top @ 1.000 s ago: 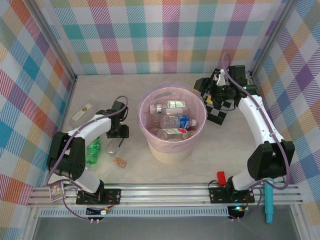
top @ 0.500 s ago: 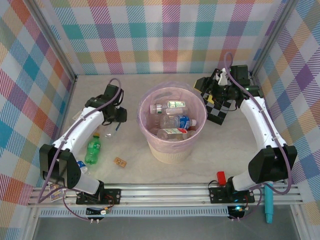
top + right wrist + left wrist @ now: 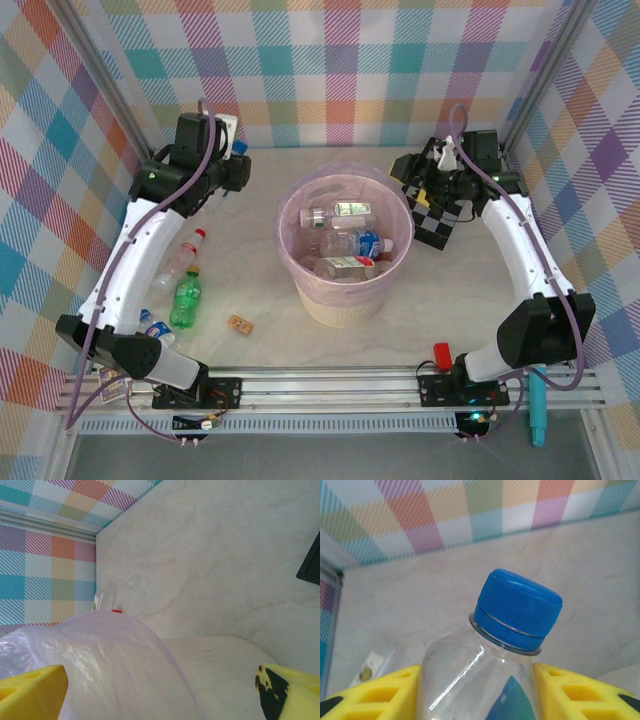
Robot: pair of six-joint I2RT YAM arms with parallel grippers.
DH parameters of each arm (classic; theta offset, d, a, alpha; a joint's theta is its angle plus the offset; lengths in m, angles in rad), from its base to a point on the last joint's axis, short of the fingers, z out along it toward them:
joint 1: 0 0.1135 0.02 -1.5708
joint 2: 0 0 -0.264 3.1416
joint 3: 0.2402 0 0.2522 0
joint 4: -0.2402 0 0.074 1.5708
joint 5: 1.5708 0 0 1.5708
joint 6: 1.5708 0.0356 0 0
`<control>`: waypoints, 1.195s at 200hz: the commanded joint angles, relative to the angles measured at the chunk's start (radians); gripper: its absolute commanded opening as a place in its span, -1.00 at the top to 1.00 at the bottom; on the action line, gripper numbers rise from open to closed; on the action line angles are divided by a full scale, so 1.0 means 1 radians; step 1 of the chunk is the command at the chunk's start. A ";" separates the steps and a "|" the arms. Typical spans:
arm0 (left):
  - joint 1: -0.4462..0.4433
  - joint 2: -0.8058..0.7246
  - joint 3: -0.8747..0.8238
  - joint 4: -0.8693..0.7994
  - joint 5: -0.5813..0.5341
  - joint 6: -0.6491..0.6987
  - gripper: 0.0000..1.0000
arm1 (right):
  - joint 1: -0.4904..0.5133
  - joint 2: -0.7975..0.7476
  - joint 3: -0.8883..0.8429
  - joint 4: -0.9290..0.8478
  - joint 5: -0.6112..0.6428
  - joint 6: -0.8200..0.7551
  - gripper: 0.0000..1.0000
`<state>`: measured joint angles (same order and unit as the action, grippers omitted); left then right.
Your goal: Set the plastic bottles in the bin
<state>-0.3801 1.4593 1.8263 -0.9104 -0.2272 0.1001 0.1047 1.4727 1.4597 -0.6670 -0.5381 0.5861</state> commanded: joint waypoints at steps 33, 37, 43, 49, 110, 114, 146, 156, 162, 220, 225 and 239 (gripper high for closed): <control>-0.246 0.007 0.174 0.114 -0.076 0.222 0.14 | -0.008 -0.044 -0.026 0.010 0.002 -0.019 -0.92; -0.264 0.014 0.188 0.116 -0.075 0.235 0.14 | -0.008 -0.044 -0.028 0.013 0.002 -0.017 -0.92; -0.290 0.024 0.213 0.118 -0.072 0.255 0.14 | -0.008 -0.045 -0.030 0.012 0.001 -0.016 -0.93; -0.315 0.037 0.233 0.122 -0.069 0.273 0.14 | -0.008 -0.045 -0.029 0.012 -0.001 -0.018 -0.92; -0.428 0.197 0.454 -0.048 0.223 0.305 0.19 | -0.011 -0.051 -0.039 0.002 0.003 -0.027 -0.92; -0.431 0.212 0.474 -0.074 0.241 0.301 0.21 | -0.011 -0.051 -0.039 0.001 0.005 -0.028 -0.92; -0.438 0.284 0.545 -0.243 0.392 0.304 0.30 | -0.013 -0.051 -0.043 0.003 0.004 -0.028 -0.93; -0.440 0.301 0.544 -0.282 0.437 0.305 0.33 | -0.014 -0.052 -0.045 0.003 0.003 -0.029 -0.92; -0.443 0.309 0.545 -0.304 0.447 0.305 0.34 | -0.015 -0.051 -0.045 0.004 0.001 -0.028 -0.92; -0.455 0.389 0.547 -0.455 0.468 0.278 0.38 | -0.018 -0.049 -0.052 0.012 -0.001 -0.024 -0.93; -0.456 0.401 0.547 -0.465 0.470 0.279 0.39 | -0.018 -0.049 -0.054 0.013 -0.001 -0.022 -0.93; -0.462 0.432 0.540 -0.478 0.468 0.279 0.39 | -0.017 -0.049 -0.060 0.020 -0.001 -0.018 -0.93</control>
<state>-0.8234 1.8423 2.3428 -1.3064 0.2173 0.3855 0.0914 1.4467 1.4193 -0.6662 -0.5316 0.5827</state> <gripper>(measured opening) 0.504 0.963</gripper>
